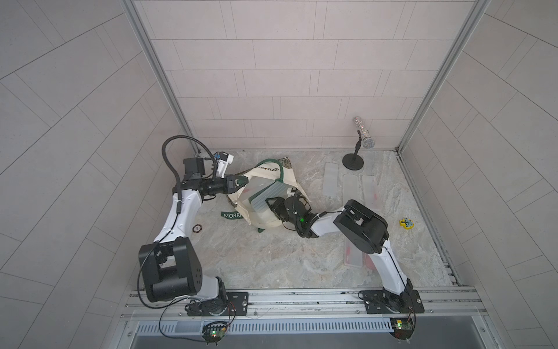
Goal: Take out the pencil case from the canvas bag
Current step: Pick up the pencil case from the canvas bag.
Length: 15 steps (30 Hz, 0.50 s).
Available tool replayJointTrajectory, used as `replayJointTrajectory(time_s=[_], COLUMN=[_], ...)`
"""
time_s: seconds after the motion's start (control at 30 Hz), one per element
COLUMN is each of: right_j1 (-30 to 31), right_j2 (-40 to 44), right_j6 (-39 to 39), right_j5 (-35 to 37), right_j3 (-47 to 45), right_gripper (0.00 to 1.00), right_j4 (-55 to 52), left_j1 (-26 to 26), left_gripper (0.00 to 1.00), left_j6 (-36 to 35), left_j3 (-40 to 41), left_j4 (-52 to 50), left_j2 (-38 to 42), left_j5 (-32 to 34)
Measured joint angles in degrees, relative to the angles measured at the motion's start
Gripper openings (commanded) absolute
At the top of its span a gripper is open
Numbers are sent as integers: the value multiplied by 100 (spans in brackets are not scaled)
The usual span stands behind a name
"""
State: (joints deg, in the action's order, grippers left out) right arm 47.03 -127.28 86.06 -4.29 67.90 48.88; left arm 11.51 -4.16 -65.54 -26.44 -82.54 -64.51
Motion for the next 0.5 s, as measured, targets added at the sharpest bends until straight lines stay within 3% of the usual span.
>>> replayJointTrajectory(time_s=[0.5], right_j1=[48], right_j2=[-404], right_j6=[50], right_j5=[48], right_j3=[684], right_gripper=[53], right_j4=[-208], left_j1=[0], left_gripper=[0], left_j6=[2], left_j3=[0], left_j4=[0], left_j2=[-2], left_j5=[-7])
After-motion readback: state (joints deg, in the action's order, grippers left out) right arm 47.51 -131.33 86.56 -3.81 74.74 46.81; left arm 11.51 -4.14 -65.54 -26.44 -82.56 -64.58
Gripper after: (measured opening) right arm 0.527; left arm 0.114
